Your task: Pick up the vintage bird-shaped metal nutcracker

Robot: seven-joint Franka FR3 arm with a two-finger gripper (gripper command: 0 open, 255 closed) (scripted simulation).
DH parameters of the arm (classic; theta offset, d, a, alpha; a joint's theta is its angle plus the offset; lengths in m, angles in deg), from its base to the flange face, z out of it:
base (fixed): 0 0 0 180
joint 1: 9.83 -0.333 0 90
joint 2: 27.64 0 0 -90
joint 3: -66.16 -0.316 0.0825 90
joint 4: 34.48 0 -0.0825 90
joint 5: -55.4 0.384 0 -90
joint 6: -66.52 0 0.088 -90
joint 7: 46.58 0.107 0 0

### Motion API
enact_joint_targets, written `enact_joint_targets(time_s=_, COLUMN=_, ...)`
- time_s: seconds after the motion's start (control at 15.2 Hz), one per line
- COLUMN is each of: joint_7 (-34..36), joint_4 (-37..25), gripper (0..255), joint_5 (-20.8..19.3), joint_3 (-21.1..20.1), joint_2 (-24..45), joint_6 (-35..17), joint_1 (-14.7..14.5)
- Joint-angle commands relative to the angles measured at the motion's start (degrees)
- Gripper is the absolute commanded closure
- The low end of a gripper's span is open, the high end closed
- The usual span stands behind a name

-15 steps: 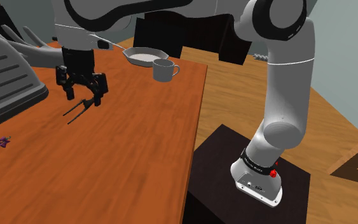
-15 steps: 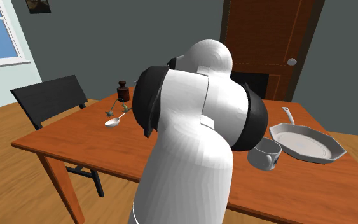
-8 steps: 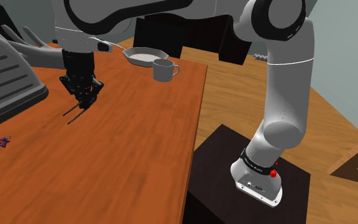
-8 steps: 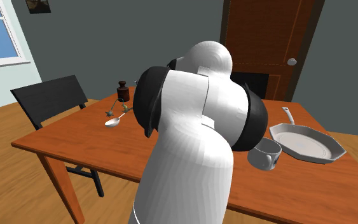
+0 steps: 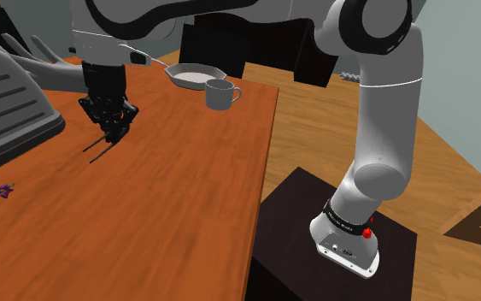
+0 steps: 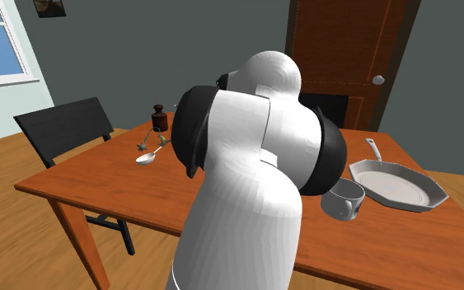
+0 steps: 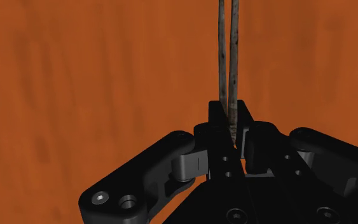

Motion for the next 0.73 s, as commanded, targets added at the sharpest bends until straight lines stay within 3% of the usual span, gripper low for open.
enact_joint_targets(time_s=0.0, joint_7=0.1, joint_4=-1.2, gripper=255, joint_5=0.2, joint_3=-0.1, joint_2=-0.3, joint_6=1.5, joint_1=0.0)
enact_joint_targets(time_s=0.66, joint_7=0.8, joint_4=-8.8, gripper=255, joint_5=0.2, joint_3=-0.5, joint_2=-0.5, joint_6=9.0, joint_1=-0.9)
